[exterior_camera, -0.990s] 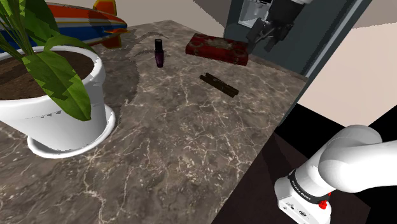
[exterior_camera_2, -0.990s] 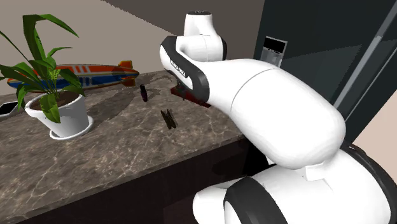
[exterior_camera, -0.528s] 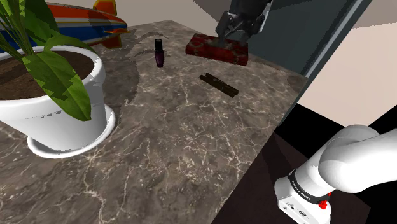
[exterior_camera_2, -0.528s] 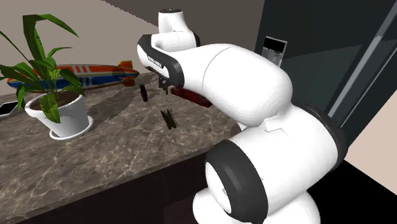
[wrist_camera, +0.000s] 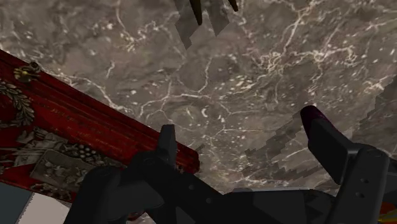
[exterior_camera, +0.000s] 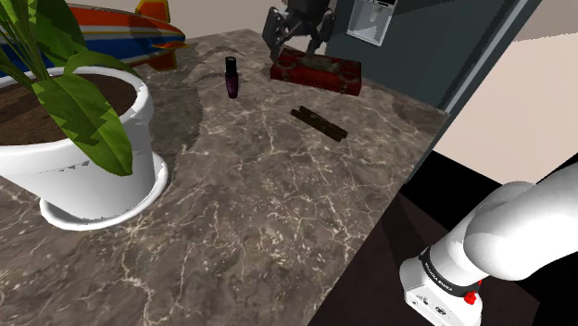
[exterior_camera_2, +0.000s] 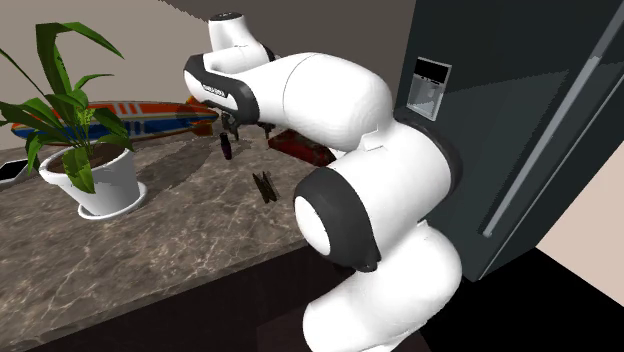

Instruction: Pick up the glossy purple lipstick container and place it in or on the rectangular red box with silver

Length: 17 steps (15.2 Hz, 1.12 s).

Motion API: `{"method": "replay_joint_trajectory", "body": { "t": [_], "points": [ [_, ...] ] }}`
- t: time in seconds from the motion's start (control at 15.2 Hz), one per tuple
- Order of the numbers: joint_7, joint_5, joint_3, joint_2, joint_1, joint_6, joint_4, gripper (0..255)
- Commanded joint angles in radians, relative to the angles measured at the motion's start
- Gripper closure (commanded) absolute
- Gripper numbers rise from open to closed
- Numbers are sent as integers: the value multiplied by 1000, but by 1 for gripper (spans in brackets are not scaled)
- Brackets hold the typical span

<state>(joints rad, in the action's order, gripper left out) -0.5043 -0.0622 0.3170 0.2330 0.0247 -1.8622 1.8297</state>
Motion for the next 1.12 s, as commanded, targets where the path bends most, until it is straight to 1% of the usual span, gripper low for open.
{"method": "replay_joint_trajectory", "body": {
  "t": [0.0,0.26,0.4,0.53,0.59,1.06],
  "points": [
    [-53,-39,37,-80,6,3,-78,0],
    [-144,-135,92,-249,34,40,-264,0],
    [-186,-192,113,-342,61,71,-373,0],
    [-222,-252,125,-442,100,112,-498,0],
    [-226,-261,125,-458,109,119,-518,0],
    [-233,-263,115,-463,94,22,-427,0]
  ]
}}
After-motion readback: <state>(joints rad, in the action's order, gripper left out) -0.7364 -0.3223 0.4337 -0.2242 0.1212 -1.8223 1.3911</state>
